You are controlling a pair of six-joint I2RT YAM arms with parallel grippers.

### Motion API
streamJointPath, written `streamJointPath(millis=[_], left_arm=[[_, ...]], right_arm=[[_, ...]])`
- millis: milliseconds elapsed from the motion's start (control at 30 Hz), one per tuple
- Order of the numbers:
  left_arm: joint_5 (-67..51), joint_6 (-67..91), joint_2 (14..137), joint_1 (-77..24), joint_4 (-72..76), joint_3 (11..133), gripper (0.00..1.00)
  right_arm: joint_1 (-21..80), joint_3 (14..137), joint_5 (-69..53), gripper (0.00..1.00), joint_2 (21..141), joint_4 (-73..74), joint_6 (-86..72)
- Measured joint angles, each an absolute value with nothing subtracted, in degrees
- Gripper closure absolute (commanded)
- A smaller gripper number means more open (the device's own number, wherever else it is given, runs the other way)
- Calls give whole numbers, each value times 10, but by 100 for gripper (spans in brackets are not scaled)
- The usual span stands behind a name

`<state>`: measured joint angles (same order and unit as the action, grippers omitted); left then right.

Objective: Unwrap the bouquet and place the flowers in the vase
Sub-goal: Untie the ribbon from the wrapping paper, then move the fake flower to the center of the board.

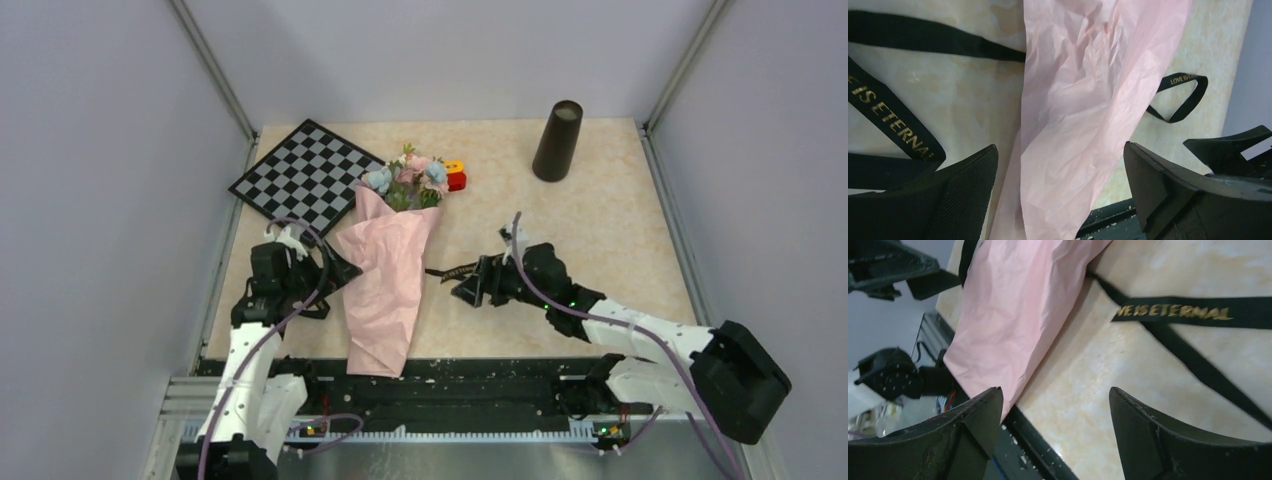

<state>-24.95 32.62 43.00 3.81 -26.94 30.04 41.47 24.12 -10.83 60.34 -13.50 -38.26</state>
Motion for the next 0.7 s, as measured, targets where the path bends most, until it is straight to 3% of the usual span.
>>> streamJointPath(millis=[267, 367, 533, 700], left_arm=[[-242, 334, 444, 3, -275, 274, 4], [-238, 342, 480, -12, -254, 258, 16], [-238, 353, 502, -29, -232, 233, 41], [-253, 363, 522, -36, -185, 218, 43]], right_arm=[[502, 276, -159, 23, 772, -229, -418], [506, 304, -171, 35, 828, -256, -425], [509, 356, -190, 43, 912, -294, -435], [509, 389, -191, 52, 968, -298, -435]])
